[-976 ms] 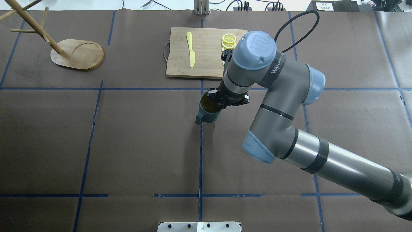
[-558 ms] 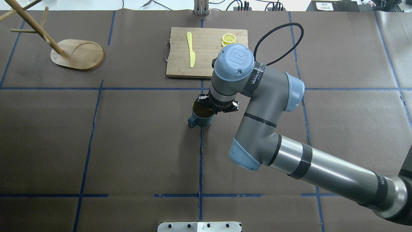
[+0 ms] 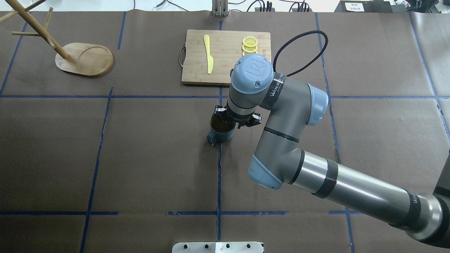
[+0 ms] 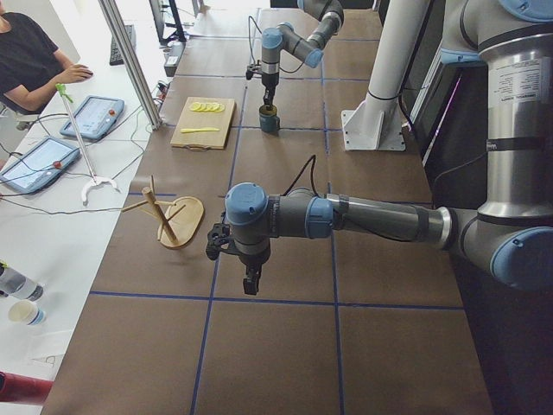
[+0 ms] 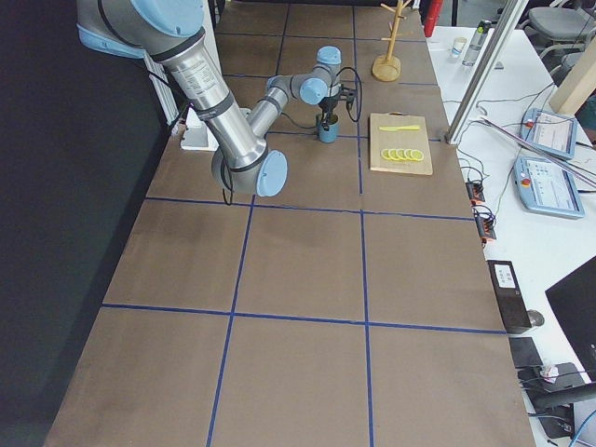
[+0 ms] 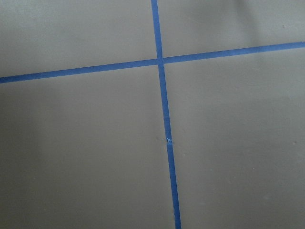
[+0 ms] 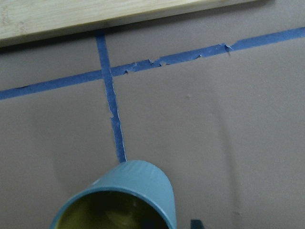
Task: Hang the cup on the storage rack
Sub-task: 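Carry the teal mug with the right gripper toward the table center and set it down, then release the mug and raise the right gripper away while the left arm reaches in, then move the left gripper to the mug's handle and close on it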
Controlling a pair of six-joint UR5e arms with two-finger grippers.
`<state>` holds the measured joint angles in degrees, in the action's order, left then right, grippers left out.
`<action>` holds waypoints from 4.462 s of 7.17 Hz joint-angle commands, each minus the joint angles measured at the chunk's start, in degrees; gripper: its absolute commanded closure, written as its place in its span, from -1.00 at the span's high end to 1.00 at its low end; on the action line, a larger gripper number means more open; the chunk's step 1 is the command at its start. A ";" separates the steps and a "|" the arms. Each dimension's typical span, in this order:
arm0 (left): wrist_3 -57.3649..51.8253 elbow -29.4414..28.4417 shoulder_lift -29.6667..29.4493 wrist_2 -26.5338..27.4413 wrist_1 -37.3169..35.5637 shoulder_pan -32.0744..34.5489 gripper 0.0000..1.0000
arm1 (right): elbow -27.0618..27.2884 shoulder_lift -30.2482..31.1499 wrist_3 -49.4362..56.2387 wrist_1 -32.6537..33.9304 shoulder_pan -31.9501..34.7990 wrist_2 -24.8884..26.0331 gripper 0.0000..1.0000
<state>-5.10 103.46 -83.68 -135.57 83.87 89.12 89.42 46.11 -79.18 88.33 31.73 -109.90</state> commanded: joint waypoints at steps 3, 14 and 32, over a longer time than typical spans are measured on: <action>0.09 2.61 0.80 -5.12 9.95 -3.83 1.00 | 10.20 5.00 0.34 0.00 6.99 -7.91 1.00; 47.29 4.56 -26.88 41.34 45.42 -59.88 0.84 | 13.33 40.46 58.70 0.00 44.56 -27.91 1.00; 39.73 -24.43 -36.21 59.03 80.40 -70.92 0.58 | 13.06 40.64 60.02 -0.09 44.56 -27.82 0.99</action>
<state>34.62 79.92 -119.65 -75.33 164.02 18.26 102.49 86.75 -19.16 88.17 76.29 -137.72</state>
